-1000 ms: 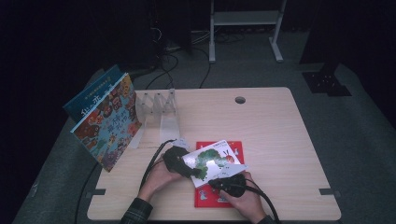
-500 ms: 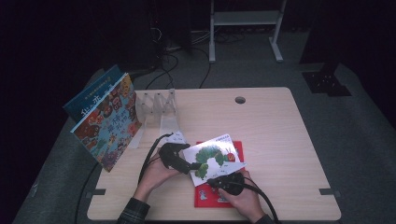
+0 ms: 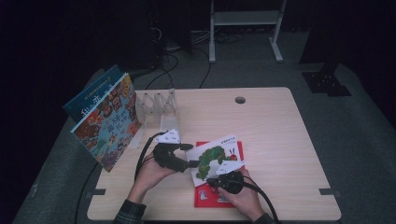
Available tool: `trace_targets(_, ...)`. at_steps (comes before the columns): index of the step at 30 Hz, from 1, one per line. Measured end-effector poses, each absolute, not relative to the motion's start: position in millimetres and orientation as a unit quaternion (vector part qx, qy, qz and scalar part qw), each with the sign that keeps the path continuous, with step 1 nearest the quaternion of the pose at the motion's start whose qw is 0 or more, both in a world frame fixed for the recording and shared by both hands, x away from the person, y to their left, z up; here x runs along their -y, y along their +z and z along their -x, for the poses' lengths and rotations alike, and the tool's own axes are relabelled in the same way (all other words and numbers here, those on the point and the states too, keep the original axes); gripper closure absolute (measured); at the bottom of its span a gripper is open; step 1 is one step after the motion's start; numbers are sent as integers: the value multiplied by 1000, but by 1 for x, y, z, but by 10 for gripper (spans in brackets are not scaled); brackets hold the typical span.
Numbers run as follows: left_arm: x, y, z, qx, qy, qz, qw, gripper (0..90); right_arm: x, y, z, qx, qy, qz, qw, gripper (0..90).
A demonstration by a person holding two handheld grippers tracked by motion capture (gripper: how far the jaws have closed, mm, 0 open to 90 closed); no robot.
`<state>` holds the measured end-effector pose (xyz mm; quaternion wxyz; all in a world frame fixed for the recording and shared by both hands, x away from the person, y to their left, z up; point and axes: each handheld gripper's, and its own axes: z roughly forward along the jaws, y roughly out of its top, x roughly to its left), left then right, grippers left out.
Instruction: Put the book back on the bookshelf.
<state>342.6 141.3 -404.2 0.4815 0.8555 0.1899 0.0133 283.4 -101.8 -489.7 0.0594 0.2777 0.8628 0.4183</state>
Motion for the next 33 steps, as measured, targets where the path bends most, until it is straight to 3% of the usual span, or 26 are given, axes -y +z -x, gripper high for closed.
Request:
trace_targets(2, -136, -408, -341, -175, -10, -863, 474, 371, 101, -490, -284, -862, 419, -280, 64, 893)
trace_targets(13, -128, -412, -337, -165, -20, -866, 471, 529, 100, -490, -286, -862, 418, -279, 67, 893)
trace_targets(33, -117, -436, -333, -149, 8, -866, 477, 619, 99, -489, -291, -859, 416, -290, 68, 892)
